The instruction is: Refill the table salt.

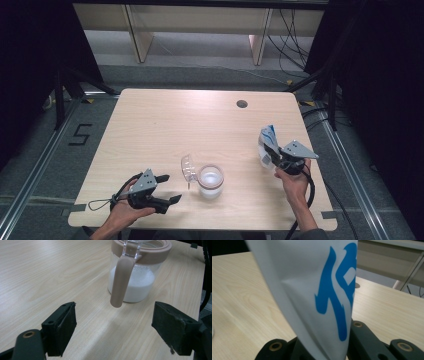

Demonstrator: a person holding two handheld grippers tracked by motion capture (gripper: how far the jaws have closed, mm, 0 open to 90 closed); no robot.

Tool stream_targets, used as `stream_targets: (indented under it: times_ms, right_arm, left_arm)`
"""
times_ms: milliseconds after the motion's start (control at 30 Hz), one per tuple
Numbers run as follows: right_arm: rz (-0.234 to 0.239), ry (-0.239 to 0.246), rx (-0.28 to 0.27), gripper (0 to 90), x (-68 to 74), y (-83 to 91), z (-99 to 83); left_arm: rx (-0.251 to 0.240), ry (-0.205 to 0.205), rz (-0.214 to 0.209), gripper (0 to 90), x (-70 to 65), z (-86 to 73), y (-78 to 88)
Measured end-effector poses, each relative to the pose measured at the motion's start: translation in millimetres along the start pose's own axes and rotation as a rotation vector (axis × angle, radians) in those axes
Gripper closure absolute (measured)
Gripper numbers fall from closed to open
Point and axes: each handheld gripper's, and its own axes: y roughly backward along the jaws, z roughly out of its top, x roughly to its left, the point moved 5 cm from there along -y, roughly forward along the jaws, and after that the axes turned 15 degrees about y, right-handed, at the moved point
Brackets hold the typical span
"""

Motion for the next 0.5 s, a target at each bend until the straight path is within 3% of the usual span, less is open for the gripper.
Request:
stream_targets:
  times_ms: [100,133,500]
  right_arm:
    - [-0.013,-0.024,0.010,84.9,-5.6,-2.3,-5.4]
    - [-0.009,-0.058,0.017,84.9,-4.7,-2.1,-6.8]
    - [0.018,-0.036,0.035,84.9,-2.1,-13.0,-16.0]
  left_arm:
    - [-0.001,0.000,0.000,19.0,0.0,0.1,-0.1]
    - [-0.001,0.001,0.000,19.0,0.0,0.1,-0.1]
    - [-0.002,0.003,0.000,19.0,0.0,0.1,-0.1]
